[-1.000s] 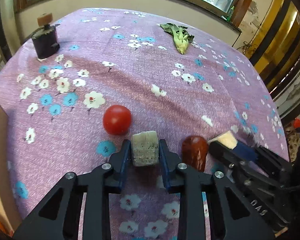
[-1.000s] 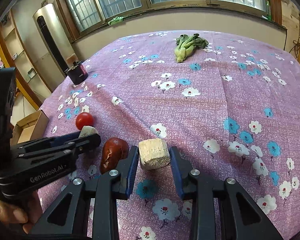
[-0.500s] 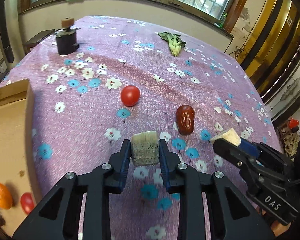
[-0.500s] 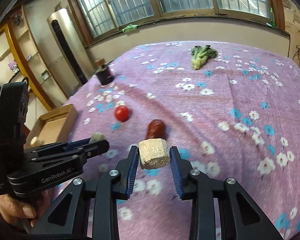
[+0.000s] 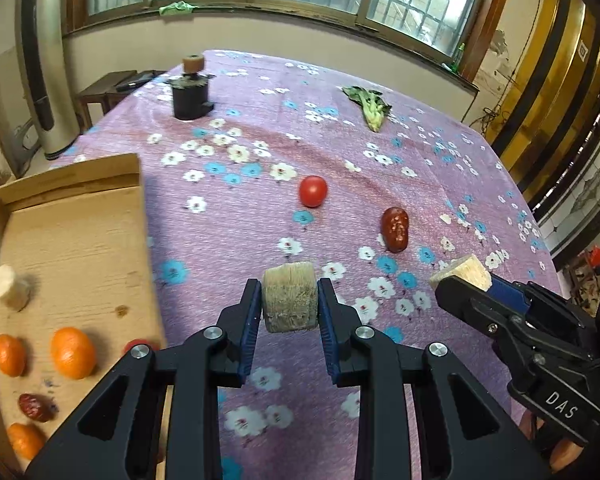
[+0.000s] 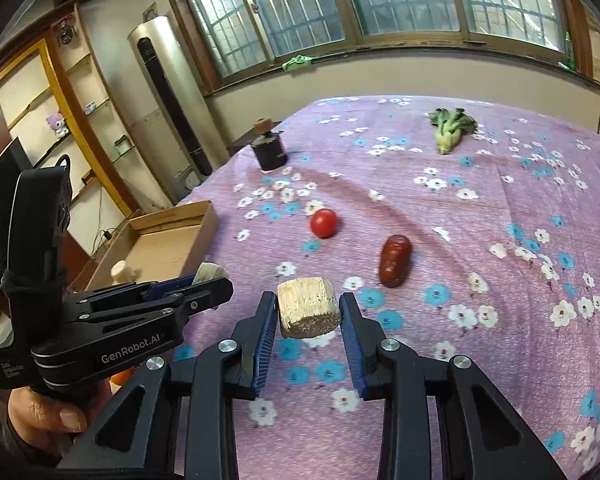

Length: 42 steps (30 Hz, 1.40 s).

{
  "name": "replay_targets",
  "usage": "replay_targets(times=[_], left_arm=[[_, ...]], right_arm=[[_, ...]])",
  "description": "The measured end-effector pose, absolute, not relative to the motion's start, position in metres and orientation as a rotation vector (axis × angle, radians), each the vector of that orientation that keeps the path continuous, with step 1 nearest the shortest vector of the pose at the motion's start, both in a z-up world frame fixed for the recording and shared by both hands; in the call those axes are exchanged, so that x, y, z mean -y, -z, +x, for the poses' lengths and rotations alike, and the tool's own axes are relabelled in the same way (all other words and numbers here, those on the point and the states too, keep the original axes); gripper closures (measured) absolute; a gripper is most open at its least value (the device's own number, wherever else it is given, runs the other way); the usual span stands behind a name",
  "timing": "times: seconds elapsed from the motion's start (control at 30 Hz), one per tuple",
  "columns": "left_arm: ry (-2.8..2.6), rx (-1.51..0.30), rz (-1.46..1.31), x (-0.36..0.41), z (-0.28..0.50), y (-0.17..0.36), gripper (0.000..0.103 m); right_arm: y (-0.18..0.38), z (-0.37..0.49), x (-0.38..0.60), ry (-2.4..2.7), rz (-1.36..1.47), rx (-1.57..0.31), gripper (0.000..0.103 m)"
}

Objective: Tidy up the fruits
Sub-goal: 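Carry the cube with the left tool while the right tool carries its cube to the tray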

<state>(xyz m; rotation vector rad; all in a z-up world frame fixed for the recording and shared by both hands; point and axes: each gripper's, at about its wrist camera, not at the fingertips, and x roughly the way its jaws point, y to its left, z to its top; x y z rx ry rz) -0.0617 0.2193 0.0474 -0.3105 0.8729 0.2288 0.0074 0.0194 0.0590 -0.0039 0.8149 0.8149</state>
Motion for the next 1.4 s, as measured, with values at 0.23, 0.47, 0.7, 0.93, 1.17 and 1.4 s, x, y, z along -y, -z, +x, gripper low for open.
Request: replay_targets(times=[0.23,0.47,0.7,0.93,1.17,1.4], left_arm=[[-0.272,-0.851,-0.305,-0.231,-0.084,-0.054,0.078],[-0.298,-0.838,-0.307,-0.241,-0.099,-0.057,0.078],[-0.317,-0.829,-0.303,-0.251,-0.107,-0.060,0.078],[-0.342,-0.825,-0.311,-0.265,-0.111,-0.061,0.078],[-0.364,-0.819,-0.321,-0.280,-0.115,-0.061,0.078],[-0.391,-0.823,-0.332,-0.298,-0.120,-0.059,0.078]], right_arm=[[-0.062,-0.008,-0.033,-0.848,-0.008,-0.811,0.071],[-0.063,-0.021,-0.047,-0.883,-0.018,-0.809,0.071],[-0.065,-0.027,-0.059,-0.904,-0.030,-0.809,0.071],[-0.067,-0.030,-0.071,-0.923,-0.041,-0.807,0.071],[-0.069,-0.032,-0.088,-0.948,-0.058,-0.810,0.071],[-0.069,-0.033,-0.110,-0.979,-0.075,-0.818,0.071]])
